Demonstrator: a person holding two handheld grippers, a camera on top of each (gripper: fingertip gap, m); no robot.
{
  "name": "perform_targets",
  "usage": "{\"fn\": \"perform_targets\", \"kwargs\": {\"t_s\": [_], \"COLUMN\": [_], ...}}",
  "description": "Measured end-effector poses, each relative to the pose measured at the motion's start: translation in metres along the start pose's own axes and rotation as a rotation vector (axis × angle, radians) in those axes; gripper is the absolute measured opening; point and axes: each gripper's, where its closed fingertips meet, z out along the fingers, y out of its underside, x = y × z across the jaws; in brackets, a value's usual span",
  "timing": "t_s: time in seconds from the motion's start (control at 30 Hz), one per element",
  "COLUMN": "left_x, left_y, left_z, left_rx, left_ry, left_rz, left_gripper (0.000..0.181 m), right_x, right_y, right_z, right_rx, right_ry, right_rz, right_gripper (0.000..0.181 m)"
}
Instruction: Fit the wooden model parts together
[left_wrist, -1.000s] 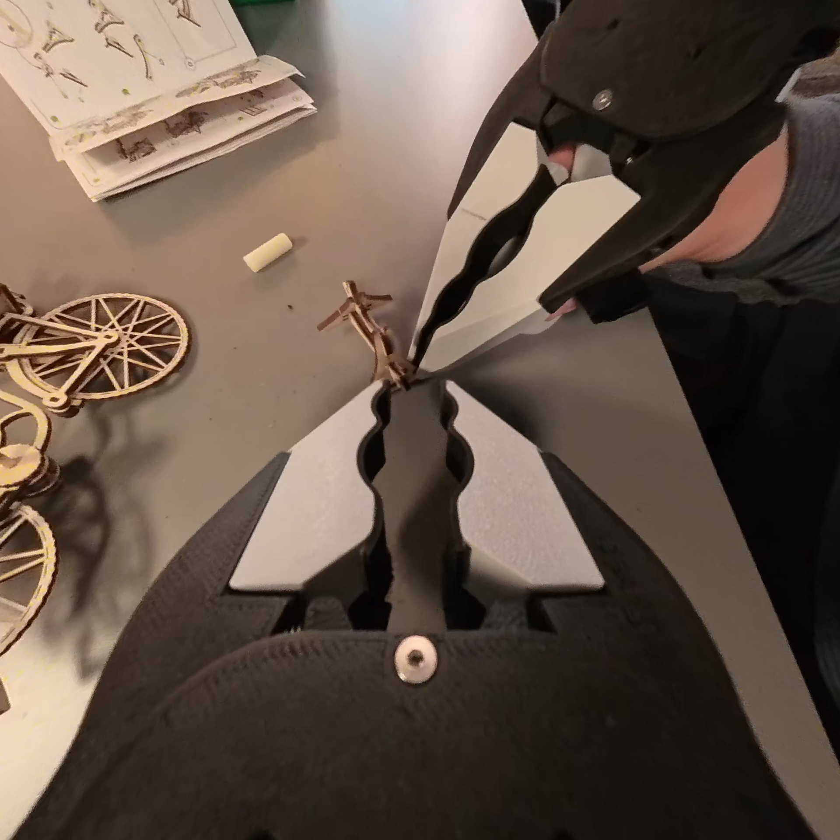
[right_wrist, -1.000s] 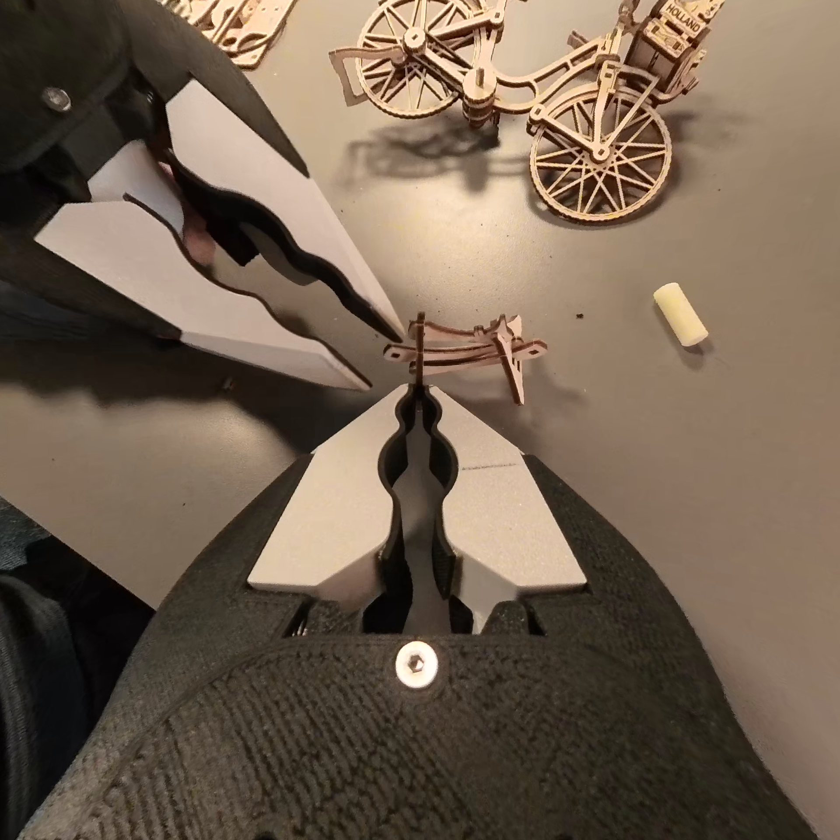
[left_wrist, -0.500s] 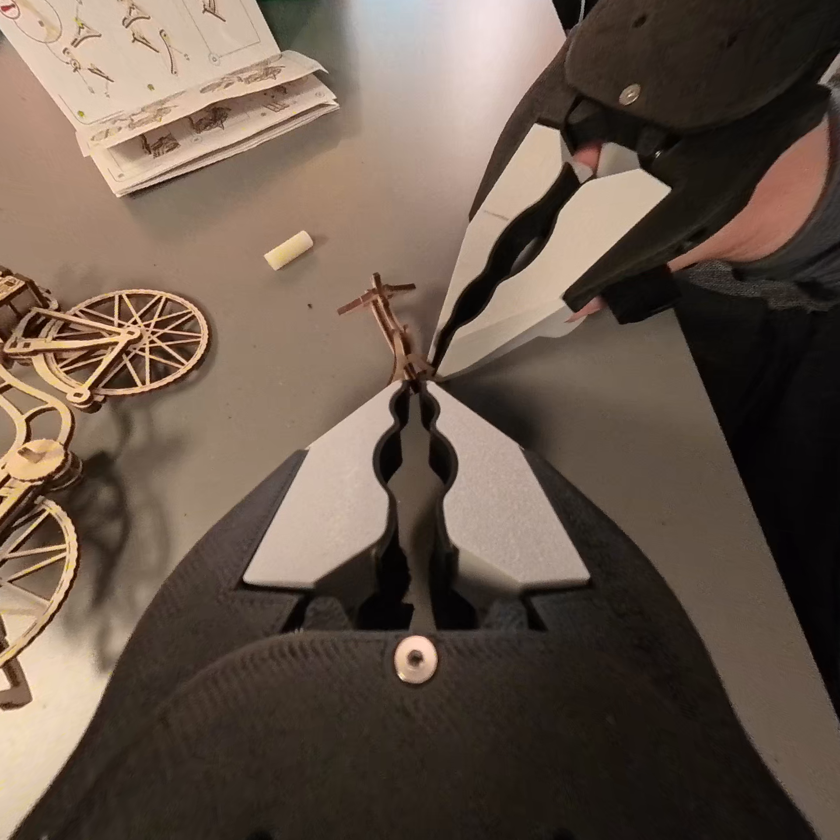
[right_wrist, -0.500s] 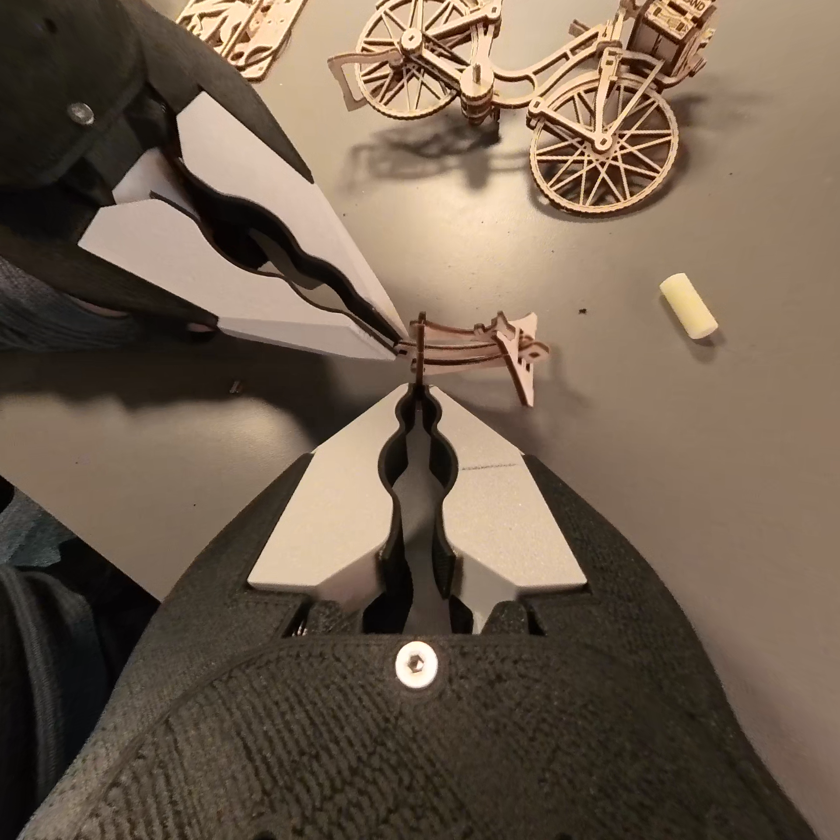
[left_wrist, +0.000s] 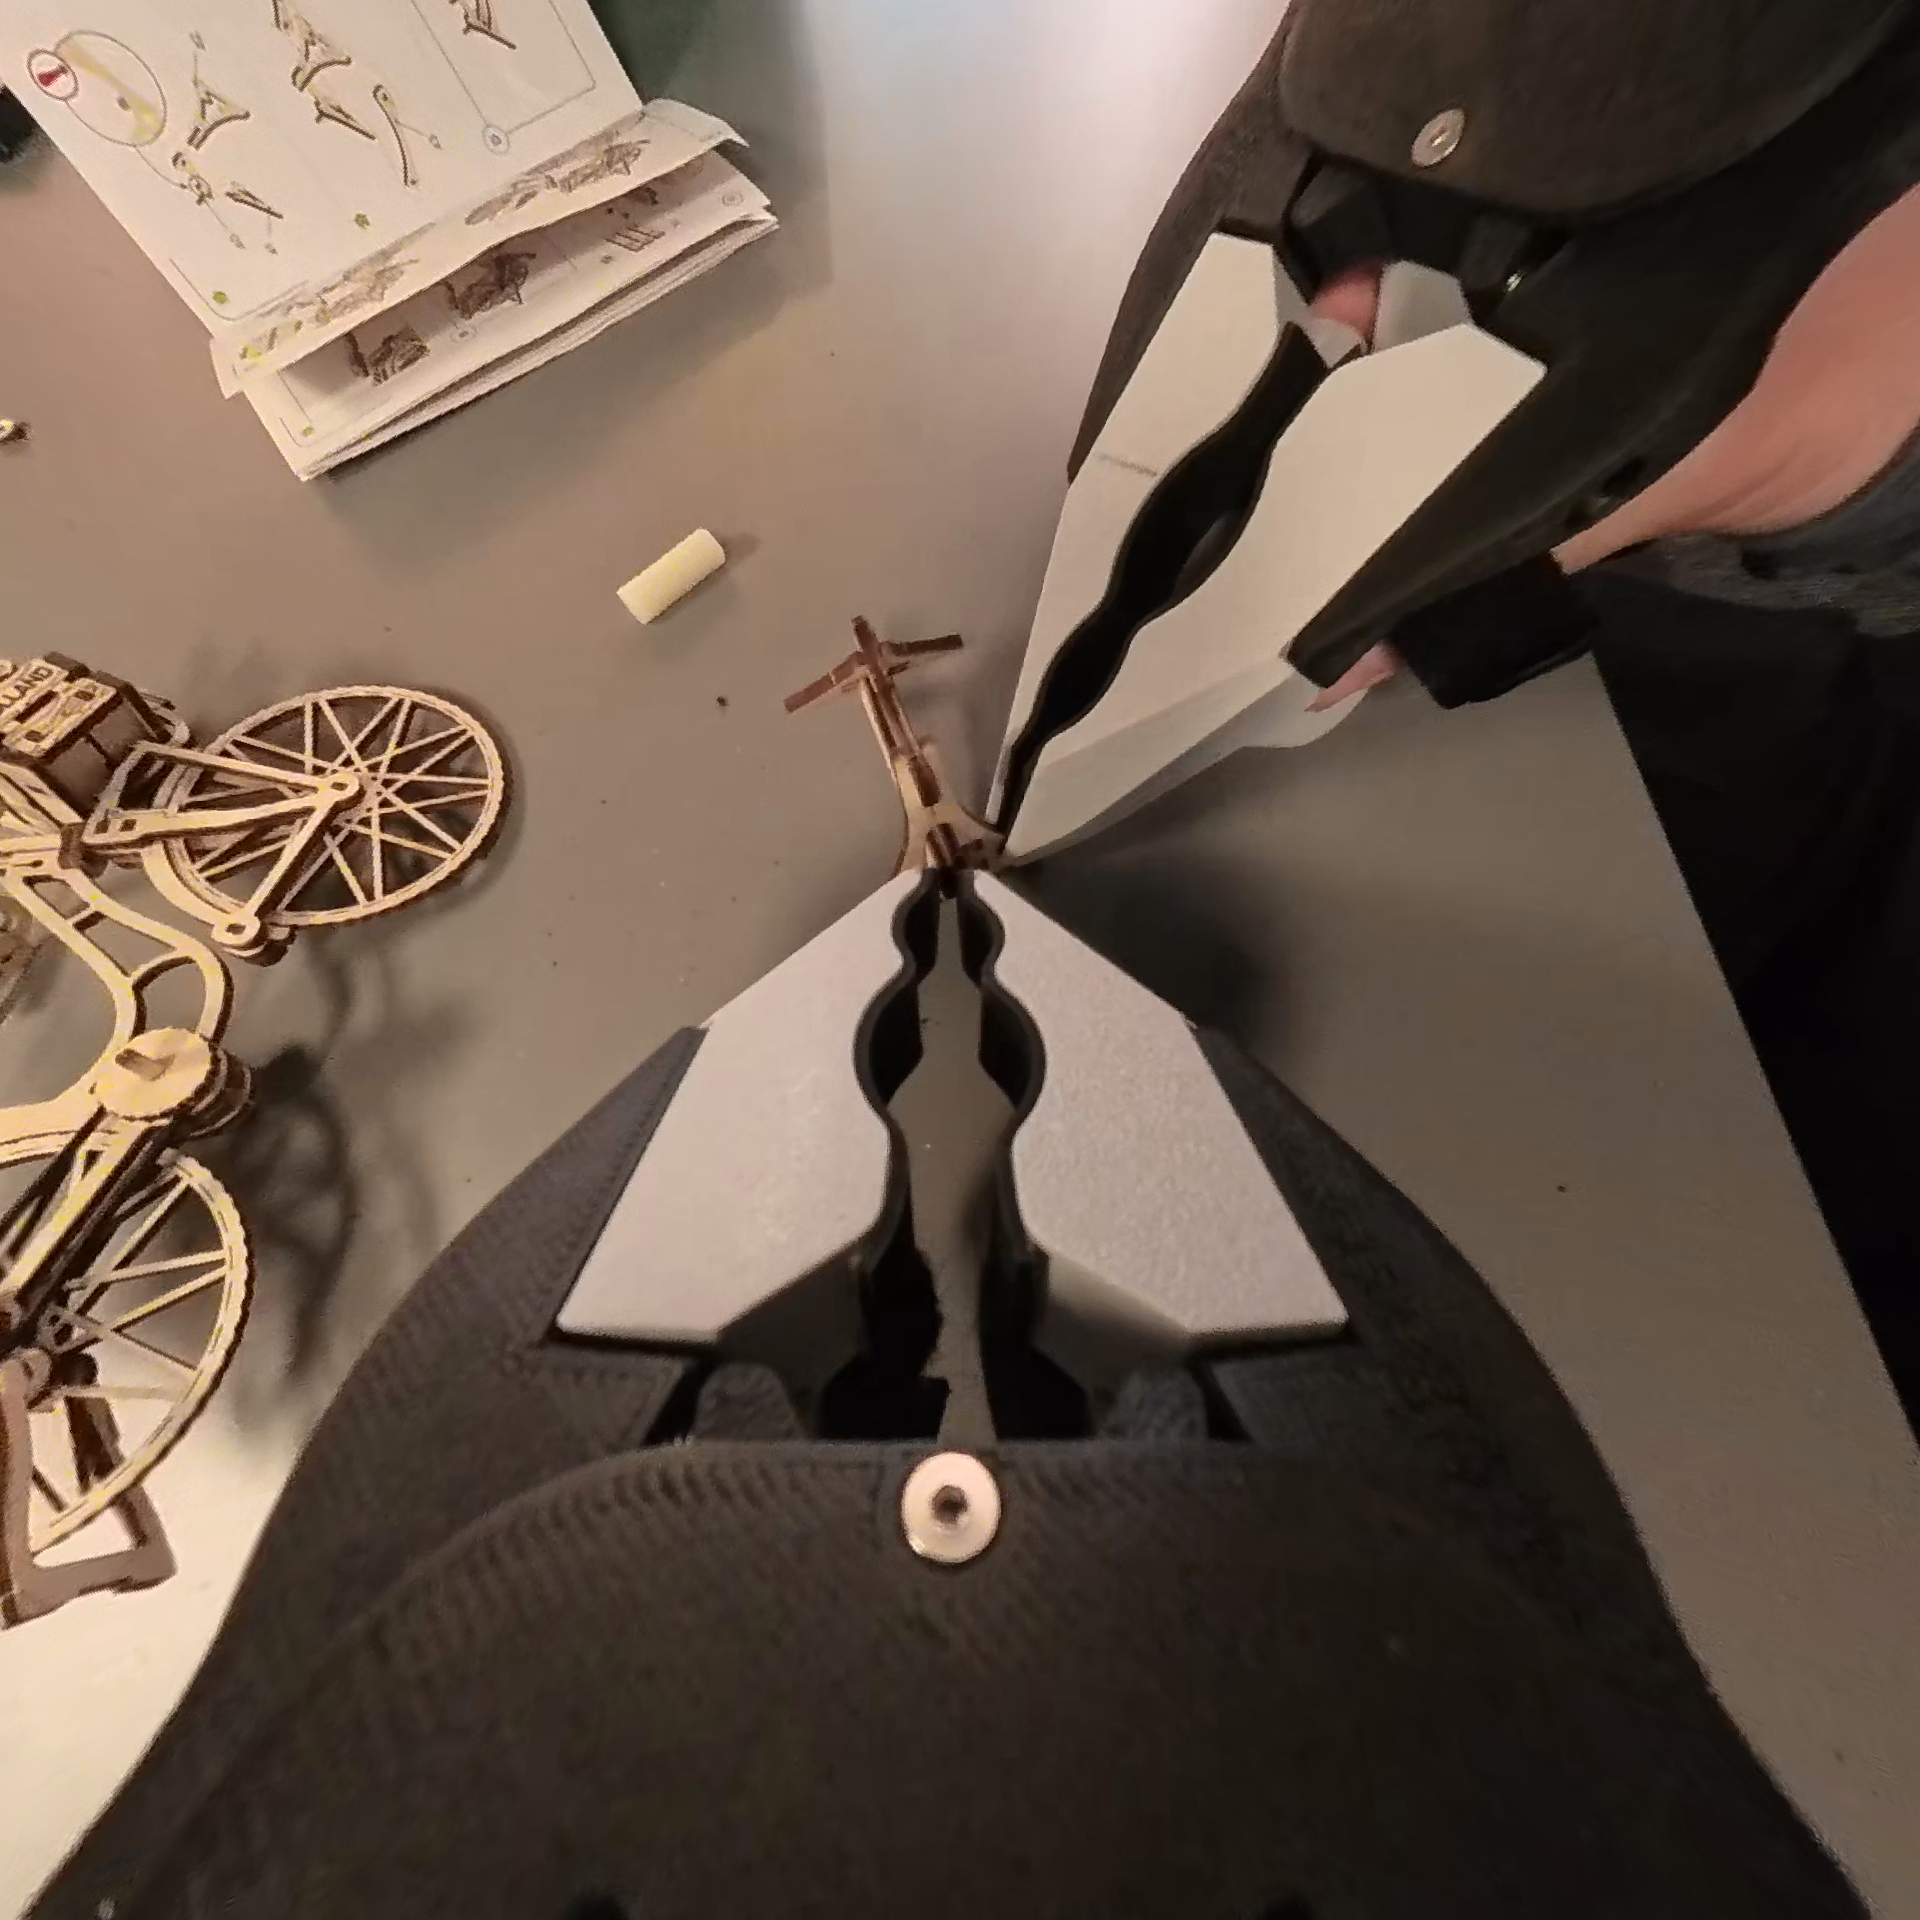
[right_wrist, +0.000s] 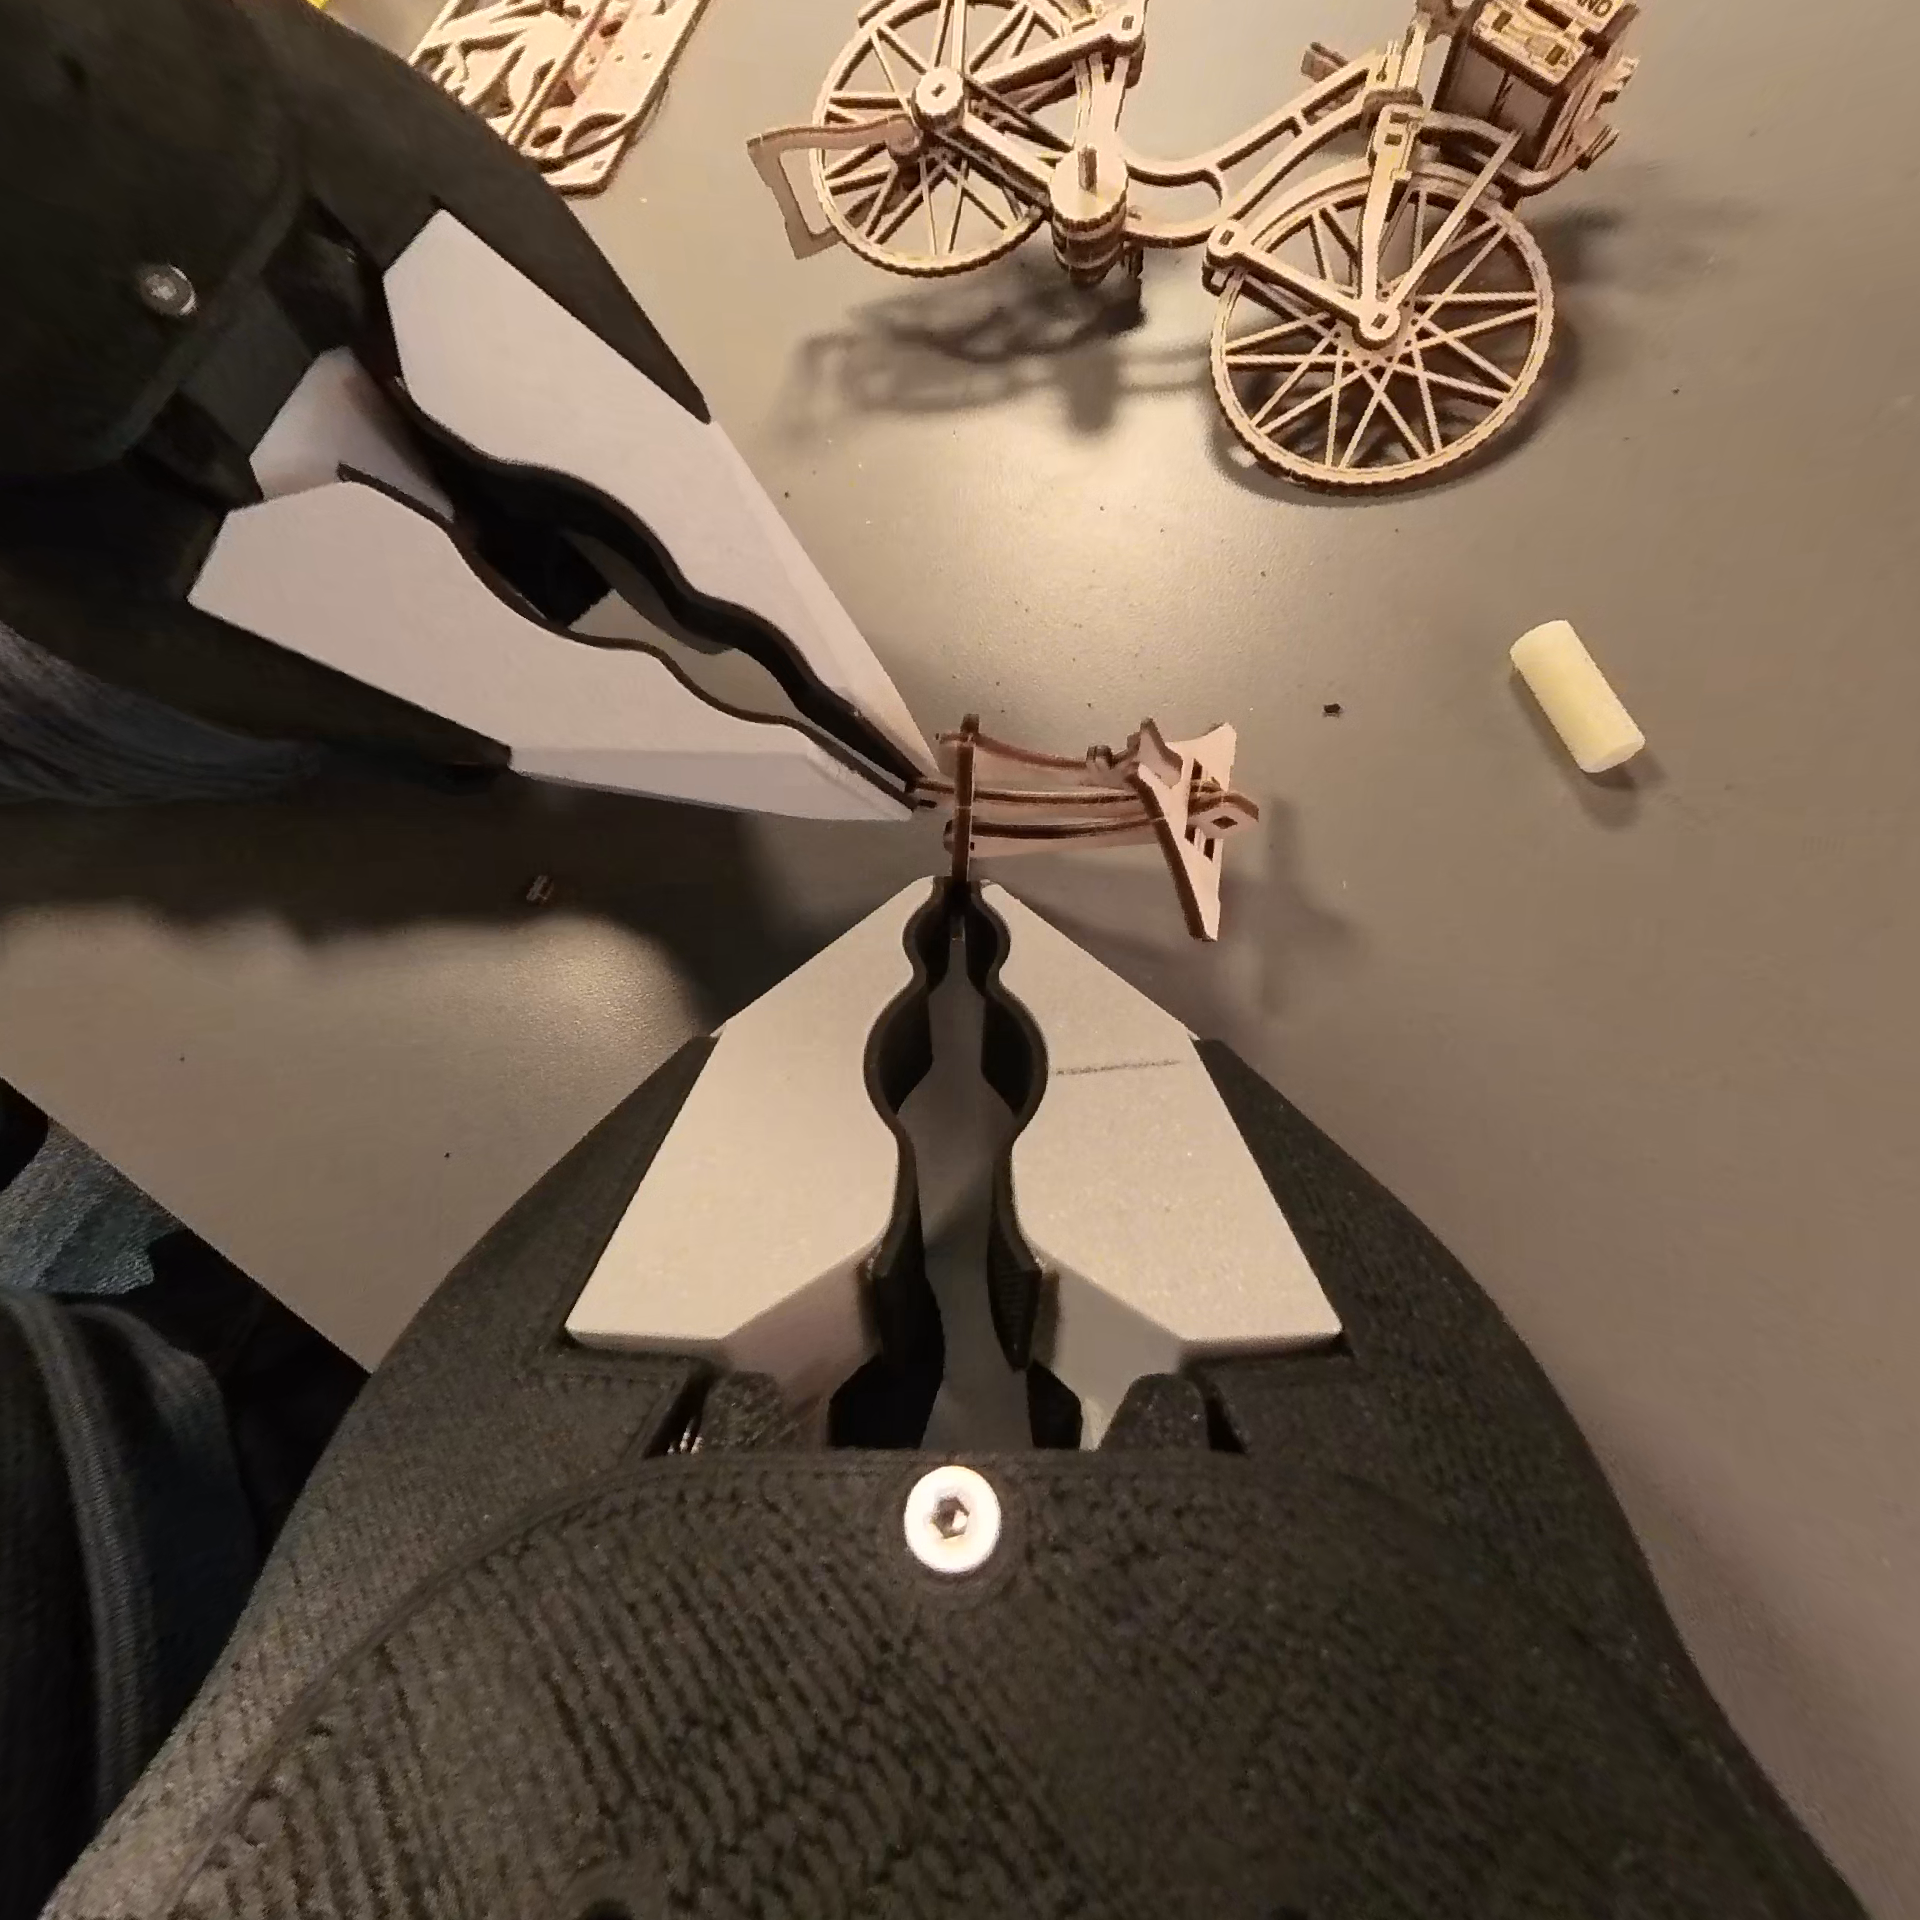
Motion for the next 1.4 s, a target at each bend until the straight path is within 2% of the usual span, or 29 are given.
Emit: {"fn": "perform_targets", "kwargs": {"t_s": [1.17,1.3,1.4], "left_x": [0.001,0.004,0.006], "left_y": [0.002,0.012,0.011], "left_z": [0.001,0.001,-0.004], "left_rx": [-0.028,-0.083,-0.051], "left_ry": [-0.032,0.000,0.050], "left_rz": [0.091,0.146,0.147], "left_gripper": [0.003,0.014,0.020], "right_x": [-0.003,-0.002,-0.005], "right_y": [0.001,0.002,0.004], "right_z": [0.000,-0.002,-0.004], "right_rx": [-0.002,-0.006,-0.017], "right_ry": [-0.044,-0.060,-0.103], "right_rz": [-0.004,-0.016,-0.046], "right_gripper": [0.001,0.001,0.001]}}
